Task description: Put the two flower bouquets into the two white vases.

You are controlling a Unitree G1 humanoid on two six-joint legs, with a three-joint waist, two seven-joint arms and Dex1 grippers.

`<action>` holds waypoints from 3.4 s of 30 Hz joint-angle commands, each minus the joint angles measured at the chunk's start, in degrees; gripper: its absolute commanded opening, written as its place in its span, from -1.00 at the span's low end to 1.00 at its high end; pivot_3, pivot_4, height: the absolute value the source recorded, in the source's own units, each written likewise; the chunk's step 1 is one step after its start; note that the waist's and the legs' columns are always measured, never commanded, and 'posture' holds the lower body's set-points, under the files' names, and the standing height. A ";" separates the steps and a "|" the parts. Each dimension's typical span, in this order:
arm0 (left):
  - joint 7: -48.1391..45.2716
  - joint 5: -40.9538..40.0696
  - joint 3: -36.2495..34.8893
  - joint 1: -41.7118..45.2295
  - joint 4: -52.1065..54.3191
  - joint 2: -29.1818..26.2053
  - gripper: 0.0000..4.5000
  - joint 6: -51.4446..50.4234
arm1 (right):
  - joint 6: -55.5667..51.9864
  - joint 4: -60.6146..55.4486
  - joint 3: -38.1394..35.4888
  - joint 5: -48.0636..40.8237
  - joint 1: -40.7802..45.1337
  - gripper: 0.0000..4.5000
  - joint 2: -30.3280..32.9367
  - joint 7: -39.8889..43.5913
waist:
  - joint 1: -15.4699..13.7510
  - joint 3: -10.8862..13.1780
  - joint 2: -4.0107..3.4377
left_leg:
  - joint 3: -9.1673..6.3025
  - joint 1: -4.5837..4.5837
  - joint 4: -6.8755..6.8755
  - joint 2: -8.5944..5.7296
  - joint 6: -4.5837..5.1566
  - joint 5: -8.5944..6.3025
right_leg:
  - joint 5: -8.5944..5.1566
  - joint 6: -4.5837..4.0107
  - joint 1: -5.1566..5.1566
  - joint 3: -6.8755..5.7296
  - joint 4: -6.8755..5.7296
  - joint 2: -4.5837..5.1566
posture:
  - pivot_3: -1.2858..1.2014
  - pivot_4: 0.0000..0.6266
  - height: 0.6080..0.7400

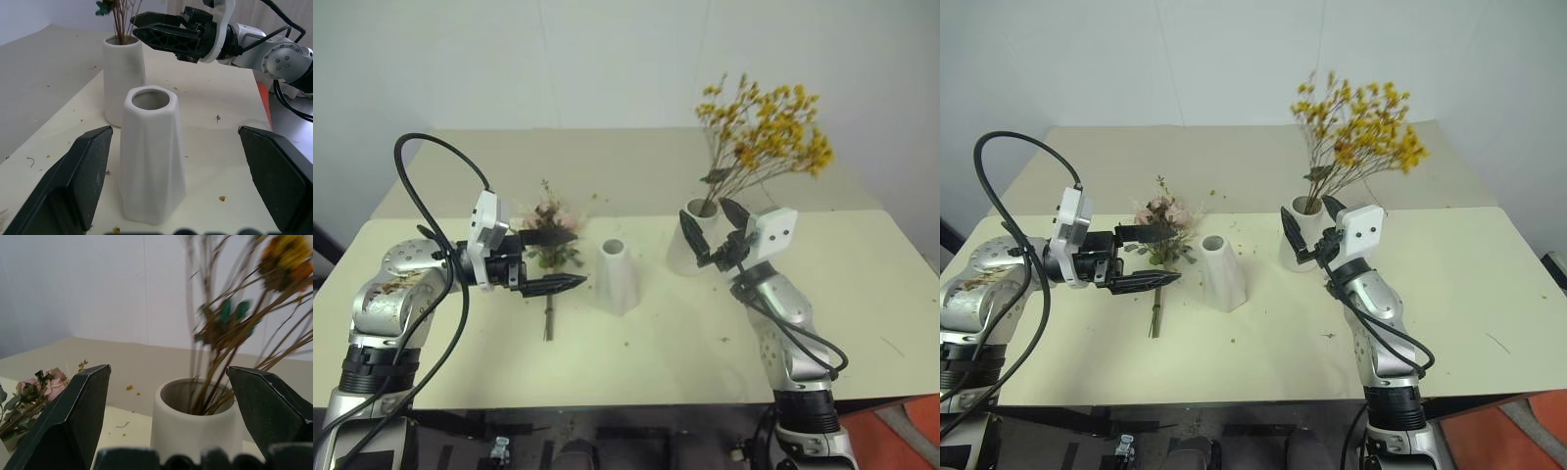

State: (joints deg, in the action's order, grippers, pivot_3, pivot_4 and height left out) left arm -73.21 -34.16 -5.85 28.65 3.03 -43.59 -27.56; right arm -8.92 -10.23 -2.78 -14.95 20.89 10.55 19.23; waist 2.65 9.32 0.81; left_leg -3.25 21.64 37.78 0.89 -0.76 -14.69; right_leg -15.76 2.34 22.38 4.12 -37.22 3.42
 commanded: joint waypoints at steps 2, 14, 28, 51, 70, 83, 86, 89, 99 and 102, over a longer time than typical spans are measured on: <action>-0.29 -0.72 -1.14 1.34 0.62 -0.37 1.00 1.03 | -3.38 -5.01 -0.42 -3.21 -0.24 0.98 2.10 2.56 | -0.03 0.00 0.00 | 0.00 0.01 0.00 0.00 0.00 0.00 | 0.00 0.00 0.00 0.00 0.01 0.00 | 0.03 -0.52 1.00; 8.50 6.85 2.46 2.72 -0.24 -3.06 1.00 -4.40 | -14.77 -15.81 -7.45 -10.74 -5.73 0.98 13.41 5.76 | -0.15 0.00 0.01 | 0.00 -0.01 0.00 -0.01 0.00 0.00 | 0.00 0.01 -0.04 0.00 0.03 0.00 | 0.03 -0.52 1.00; 21.64 18.01 18.21 18.72 -5.16 -5.00 1.00 -37.23 | -32.36 -21.73 -14.57 -25.99 -7.46 0.98 36.02 20.05 | -0.15 0.06 0.11 | -0.06 0.07 0.02 -0.04 0.01 -0.01 | -0.02 0.04 -0.07 -0.05 0.10 -0.02 | 0.03 -0.52 1.00; 30.31 23.26 24.37 26.08 -21.39 4.75 0.86 -43.33 | -30.47 -20.56 -12.95 -26.21 -4.60 1.00 41.71 29.17 | -0.77 0.13 0.23 | -0.07 0.16 0.07 -0.07 0.00 0.00 | -0.02 0.04 -0.04 -0.09 0.09 0.00 | 0.03 -0.52 1.00; 33.27 25.84 19.99 27.14 -24.31 4.85 -0.94 -40.41 | -27.65 -20.05 -13.84 -25.78 -6.89 1.00 41.80 31.34 | -1.11 0.13 0.23 | -0.08 0.15 0.07 -0.06 0.00 0.00 | -0.02 0.04 -0.04 -0.09 0.06 0.01 | 0.03 -0.52 1.00; 35.06 13.77 -4.35 24.84 -12.88 10.38 -0.94 -21.32 | -22.31 -18.78 -16.38 -24.67 -10.67 1.00 41.16 34.05 | -1.85 0.13 0.24 | -0.08 0.23 0.12 -0.06 -0.02 0.01 | -0.01 0.04 -0.01 -0.11 0.07 0.06 | 0.03 -0.52 1.00; 34.07 7.85 -8.88 26.71 -10.85 12.36 -0.94 -21.80 | -21.97 -19.00 -16.44 -24.54 -11.16 1.00 41.03 33.77 | -1.84 0.13 0.24 | -0.07 0.20 0.12 -0.06 -0.02 0.01 | 0.00 0.04 -0.03 -0.11 0.05 0.06 | 0.03 -0.52 1.00; 32.58 3.21 -11.62 26.91 -8.56 14.41 -0.94 -19.65 | -21.80 -19.29 -16.46 -24.51 -11.46 1.00 40.76 33.31 | -1.83 0.13 0.24 | -0.07 0.20 0.15 -0.07 -0.03 0.02 | 0.01 0.06 -0.04 -0.11 0.04 0.06 | 0.03 -0.52 1.00; 24.18 -8.69 -13.58 27.05 -8.02 15.14 -0.94 -19.08 | -21.62 -20.63 -16.44 -24.82 -12.23 1.00 40.03 32.12 | -1.72 0.13 0.24 | -0.07 0.14 0.16 -0.07 -0.04 0.02 | 0.01 0.06 -0.06 -0.10 0.02 0.04 | 0.03 -0.52 1.00; 23.03 -10.43 -13.85 27.52 -8.52 15.59 -0.94 -17.95 | -21.64 -20.99 -16.41 -24.97 -12.44 1.00 39.87 31.82 | -1.73 0.13 0.24 | -0.07 0.15 0.16 -0.07 -0.04 0.02 | 0.01 0.06 -0.07 -0.10 0.03 0.04 | 0.03 -0.52 1.00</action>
State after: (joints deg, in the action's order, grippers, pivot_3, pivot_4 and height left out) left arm -49.05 -42.51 -18.15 54.05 -6.99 -27.63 -47.33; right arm -32.10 -29.41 -16.91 -39.42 8.25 50.65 51.62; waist 0.91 9.45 1.05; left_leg -3.32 21.78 37.95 0.82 -0.79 -14.67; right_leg -15.75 2.40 22.31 4.02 -37.18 3.46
